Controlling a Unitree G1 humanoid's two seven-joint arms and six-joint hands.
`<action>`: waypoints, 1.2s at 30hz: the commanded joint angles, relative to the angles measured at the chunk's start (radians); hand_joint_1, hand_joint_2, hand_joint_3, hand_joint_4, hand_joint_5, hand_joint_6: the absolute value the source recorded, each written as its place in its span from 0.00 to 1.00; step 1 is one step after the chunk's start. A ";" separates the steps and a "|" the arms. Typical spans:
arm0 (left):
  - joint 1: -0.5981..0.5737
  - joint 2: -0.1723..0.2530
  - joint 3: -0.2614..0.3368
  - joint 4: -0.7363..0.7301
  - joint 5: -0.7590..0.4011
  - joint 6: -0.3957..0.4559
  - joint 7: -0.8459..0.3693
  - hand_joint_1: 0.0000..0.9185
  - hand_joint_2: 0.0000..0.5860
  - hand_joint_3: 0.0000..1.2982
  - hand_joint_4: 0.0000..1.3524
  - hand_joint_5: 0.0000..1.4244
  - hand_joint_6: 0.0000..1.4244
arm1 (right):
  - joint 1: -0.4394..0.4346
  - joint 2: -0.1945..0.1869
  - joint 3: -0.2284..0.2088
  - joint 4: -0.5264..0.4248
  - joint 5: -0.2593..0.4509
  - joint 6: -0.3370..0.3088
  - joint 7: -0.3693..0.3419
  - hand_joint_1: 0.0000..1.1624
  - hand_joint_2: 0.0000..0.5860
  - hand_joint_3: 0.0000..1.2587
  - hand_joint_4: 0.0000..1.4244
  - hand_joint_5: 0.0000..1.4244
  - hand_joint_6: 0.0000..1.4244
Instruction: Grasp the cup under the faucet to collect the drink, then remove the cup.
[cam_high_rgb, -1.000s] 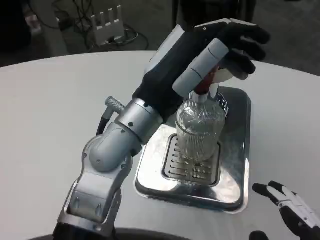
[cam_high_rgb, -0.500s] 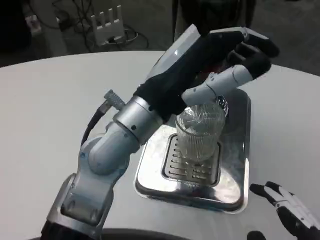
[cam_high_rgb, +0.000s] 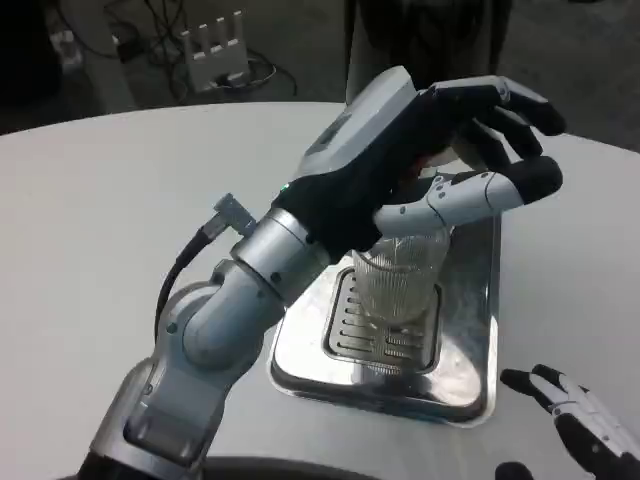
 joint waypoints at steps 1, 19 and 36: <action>0.027 0.019 -0.024 -0.016 0.044 -0.018 0.004 0.00 0.16 0.37 0.37 0.40 0.39 | -0.034 0.014 0.005 0.018 0.008 0.036 -0.041 0.30 0.82 0.10 0.03 0.00 0.00; 0.041 0.024 -0.033 -0.039 0.089 -0.009 0.028 0.00 0.16 0.39 0.38 0.40 0.39 | -0.255 0.114 0.151 0.315 0.106 0.065 -0.289 0.65 0.41 0.08 0.07 0.05 0.09; 0.050 0.027 -0.025 -0.048 0.084 0.005 0.033 0.00 0.16 0.40 0.38 0.41 0.39 | -0.549 0.117 0.141 0.606 0.211 0.043 -0.487 0.68 0.34 0.08 0.09 0.08 0.11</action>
